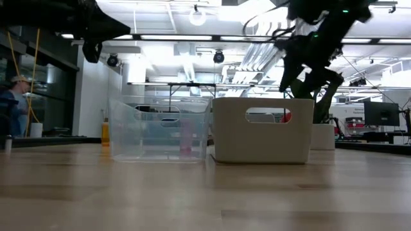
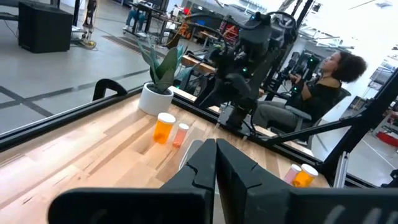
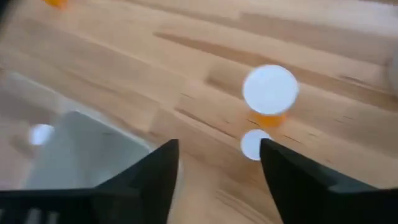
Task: Pick and place medicine bottles into bin by pill shape (circle, oval)
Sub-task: Put the small pink pill bottle into the transparent bin
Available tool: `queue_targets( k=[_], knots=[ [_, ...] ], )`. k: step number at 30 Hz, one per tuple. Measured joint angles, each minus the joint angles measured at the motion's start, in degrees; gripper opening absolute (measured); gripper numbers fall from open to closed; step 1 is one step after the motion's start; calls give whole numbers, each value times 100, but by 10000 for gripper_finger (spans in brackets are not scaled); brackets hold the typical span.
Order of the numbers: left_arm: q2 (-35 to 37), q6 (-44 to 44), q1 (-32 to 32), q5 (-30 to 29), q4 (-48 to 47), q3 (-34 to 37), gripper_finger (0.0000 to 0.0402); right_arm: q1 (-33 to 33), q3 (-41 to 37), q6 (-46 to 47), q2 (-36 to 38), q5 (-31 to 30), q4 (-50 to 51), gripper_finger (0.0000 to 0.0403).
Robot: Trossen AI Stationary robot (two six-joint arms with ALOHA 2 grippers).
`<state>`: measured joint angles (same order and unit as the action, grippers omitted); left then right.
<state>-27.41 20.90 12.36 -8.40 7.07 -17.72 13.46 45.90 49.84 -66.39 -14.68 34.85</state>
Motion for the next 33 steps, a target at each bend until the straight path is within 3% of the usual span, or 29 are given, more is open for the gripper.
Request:
queue_targets(
  k=[5,15,24,33],
  knots=[
    [1,1,0,0,-2,0,0,88,872,701,-1052,-508,1304,242],
    [-1,5,0,2,-13,0,0,82,1232,1000,-2366,-168,1314,243],
    [-1,3,0,-68,-13,0,0,131,1232,1207,-2792,-303,1250,233],
    [-1,1,0,-116,-13,0,0,349,1232,1414,-2800,-378,1228,162]
  ],
)
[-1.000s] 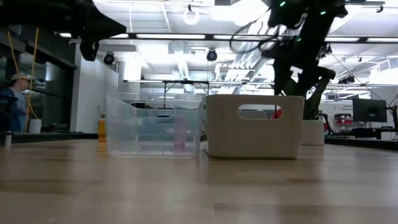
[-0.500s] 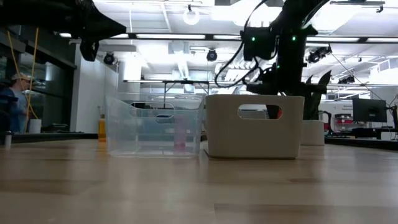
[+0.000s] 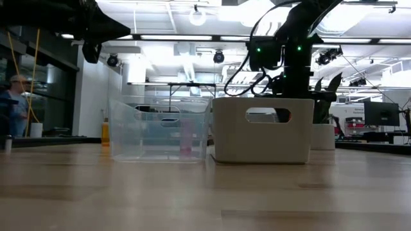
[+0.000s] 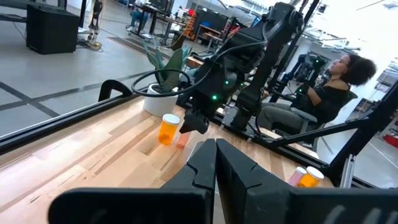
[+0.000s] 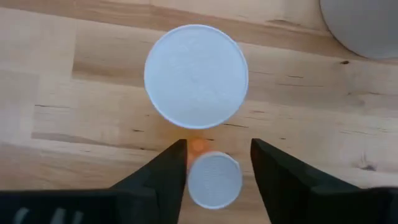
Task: Pick and place medicine bottles into bin by pill shape (circle, oval)
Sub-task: Put the small pink pill bottle into the transparent bin
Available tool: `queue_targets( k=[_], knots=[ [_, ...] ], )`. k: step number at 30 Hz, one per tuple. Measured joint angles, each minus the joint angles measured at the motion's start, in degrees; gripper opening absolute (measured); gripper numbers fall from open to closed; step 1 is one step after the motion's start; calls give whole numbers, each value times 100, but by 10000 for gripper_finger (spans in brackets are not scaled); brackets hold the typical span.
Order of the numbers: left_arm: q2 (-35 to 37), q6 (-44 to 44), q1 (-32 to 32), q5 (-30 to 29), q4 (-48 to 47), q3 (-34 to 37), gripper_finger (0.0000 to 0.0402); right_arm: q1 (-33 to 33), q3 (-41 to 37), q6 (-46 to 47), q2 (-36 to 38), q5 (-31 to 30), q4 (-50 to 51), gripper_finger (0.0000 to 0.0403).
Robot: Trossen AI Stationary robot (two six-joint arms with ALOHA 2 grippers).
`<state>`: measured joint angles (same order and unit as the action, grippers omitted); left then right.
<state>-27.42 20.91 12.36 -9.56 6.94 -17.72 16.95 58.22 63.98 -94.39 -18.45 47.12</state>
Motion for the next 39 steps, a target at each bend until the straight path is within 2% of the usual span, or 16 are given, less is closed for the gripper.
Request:
queue_targets(
  k=[5,12,19,22,26,28,30,35,39],
  knots=[
    [0,0,0,-11,0,0,0,2,0,-98,0,140,-21,130],
    [0,-2,0,-11,-2,0,0,0,-6,-351,67,305,-14,107],
    [0,-2,0,-11,-2,-2,0,-324,-9,-1112,1107,470,-26,103],
    [0,0,0,-16,-1,-2,0,-631,-9,-1749,1675,666,-645,102],
    [0,9,0,-54,0,-2,0,-1059,-2,-2479,2014,1428,-2326,102],
    [0,76,0,-65,0,-2,0,-1236,77,-2687,1922,1700,-2872,102],
    [0,144,0,-100,0,-4,0,-1390,326,-2899,1635,1742,-2965,102],
    [0,146,0,-167,0,-4,0,-1675,1346,-3831,522,1805,-2629,102],
    [0,145,0,-166,0,-4,0,-1763,2392,-4561,-485,1811,-1773,101]
  ],
)
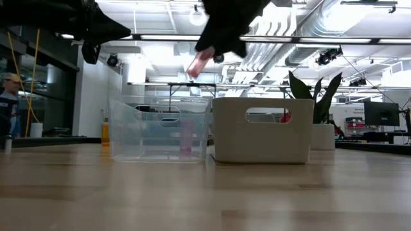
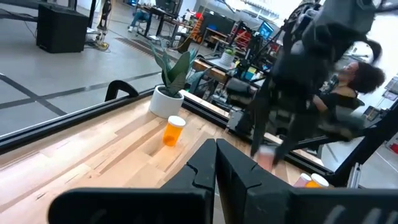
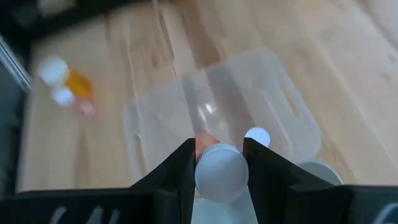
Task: Pick and place medicine bottles into bin by pill shape (circle, oval)
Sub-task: Put the small pink pill bottle into the transparent bin
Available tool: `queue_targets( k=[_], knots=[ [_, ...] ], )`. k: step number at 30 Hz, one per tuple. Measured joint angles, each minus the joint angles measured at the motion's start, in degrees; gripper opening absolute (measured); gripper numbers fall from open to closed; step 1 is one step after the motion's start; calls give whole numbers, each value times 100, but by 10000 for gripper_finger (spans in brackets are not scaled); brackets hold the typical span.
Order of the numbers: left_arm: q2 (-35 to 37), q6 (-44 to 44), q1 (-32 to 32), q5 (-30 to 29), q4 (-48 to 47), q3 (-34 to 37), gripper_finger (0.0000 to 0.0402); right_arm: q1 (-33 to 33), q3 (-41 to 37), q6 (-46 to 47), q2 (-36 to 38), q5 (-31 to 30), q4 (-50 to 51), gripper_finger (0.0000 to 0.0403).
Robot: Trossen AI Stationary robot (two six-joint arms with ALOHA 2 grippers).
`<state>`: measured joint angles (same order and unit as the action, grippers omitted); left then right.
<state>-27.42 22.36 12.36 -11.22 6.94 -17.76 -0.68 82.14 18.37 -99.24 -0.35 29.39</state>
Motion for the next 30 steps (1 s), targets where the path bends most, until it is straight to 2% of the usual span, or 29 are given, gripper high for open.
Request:
queue_targets(
  k=[7,14,20,23,30],
  knots=[
    [0,-1,0,-14,0,0,0,12,1509,-703,-1491,-27,1511,101],
    [0,-50,0,-15,2,0,0,-16,2225,-853,-2447,-67,2068,101],
    [0,-62,0,-108,11,0,0,-27,2310,-638,-2723,-118,2096,101],
    [0,-73,0,-144,15,0,0,-30,2305,-469,-2744,-313,2160,104],
    [0,-151,0,-163,17,0,0,-29,2305,-429,-2752,-325,2109,121]
  ],
)
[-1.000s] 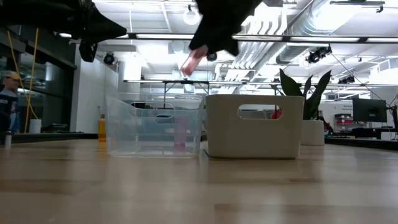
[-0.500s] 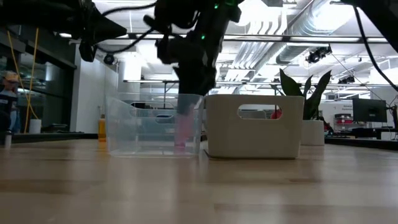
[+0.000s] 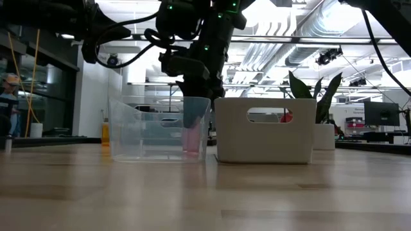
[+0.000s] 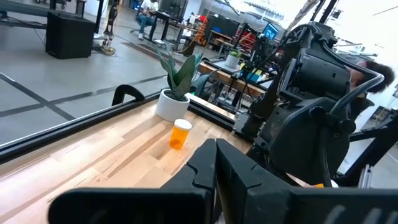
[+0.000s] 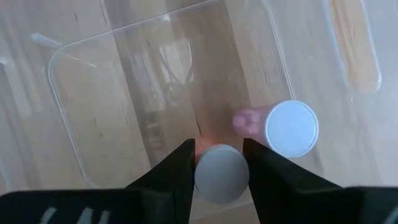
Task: Pick and place medicine bottles into bin by pill shape (circle, oval)
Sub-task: Put the small pink pill bottle into the transparent bin
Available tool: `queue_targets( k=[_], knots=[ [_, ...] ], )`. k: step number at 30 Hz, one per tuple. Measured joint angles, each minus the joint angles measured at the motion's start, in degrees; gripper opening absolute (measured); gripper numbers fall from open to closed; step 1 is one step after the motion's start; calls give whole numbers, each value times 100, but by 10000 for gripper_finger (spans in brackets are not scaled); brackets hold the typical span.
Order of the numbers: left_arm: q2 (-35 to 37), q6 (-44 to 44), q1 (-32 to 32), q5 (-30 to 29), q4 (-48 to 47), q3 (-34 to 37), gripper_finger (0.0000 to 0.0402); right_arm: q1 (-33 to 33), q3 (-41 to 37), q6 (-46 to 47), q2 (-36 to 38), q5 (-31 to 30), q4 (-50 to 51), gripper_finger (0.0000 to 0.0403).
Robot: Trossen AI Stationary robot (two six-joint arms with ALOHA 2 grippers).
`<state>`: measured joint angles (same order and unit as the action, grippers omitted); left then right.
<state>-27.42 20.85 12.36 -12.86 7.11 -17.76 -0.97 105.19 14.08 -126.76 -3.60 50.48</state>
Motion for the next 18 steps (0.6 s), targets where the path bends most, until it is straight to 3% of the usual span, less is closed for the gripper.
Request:
queue_targets(
  k=[11,18],
  knots=[
    [0,-1,0,-1,2,0,0,-8,-4,-111,0,87,12,127],
    [0,-3,0,-1,2,0,0,-22,239,-406,61,130,231,181]
  ],
)
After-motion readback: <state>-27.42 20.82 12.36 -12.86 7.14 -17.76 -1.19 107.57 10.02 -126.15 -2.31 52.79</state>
